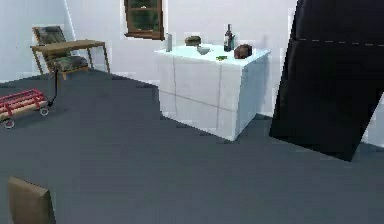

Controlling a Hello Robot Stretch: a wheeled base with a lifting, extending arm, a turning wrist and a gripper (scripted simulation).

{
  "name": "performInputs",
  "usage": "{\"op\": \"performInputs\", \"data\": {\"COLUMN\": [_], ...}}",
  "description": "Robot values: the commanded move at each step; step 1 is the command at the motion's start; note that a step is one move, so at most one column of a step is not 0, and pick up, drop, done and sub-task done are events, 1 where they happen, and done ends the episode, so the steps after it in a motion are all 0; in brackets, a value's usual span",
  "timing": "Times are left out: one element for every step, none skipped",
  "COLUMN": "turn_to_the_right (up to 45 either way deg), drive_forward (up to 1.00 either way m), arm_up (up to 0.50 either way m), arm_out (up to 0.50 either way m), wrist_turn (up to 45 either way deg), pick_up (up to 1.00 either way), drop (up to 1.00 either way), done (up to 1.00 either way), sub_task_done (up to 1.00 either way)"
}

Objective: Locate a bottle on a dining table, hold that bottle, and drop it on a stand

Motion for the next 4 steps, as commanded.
{"op": "performInputs", "data": {"turn_to_the_right": [0.0,-24.0,0.0,-30.0], "drive_forward": [1.0,0.0,0.1,0.0], "arm_up": [0.0,0.0,0.0,0.0], "arm_out": [0.0,0.0,0.0,0.0], "wrist_turn": [0.0,0.0,0.0,0.0], "pick_up": [0.0,0.0,0.0,0.0], "drop": [0.0,0.0,0.0,0.0], "done": [0.0,0.0,0.0,0.0], "sub_task_done": [0.0,0.0,0.0,0.0]}}
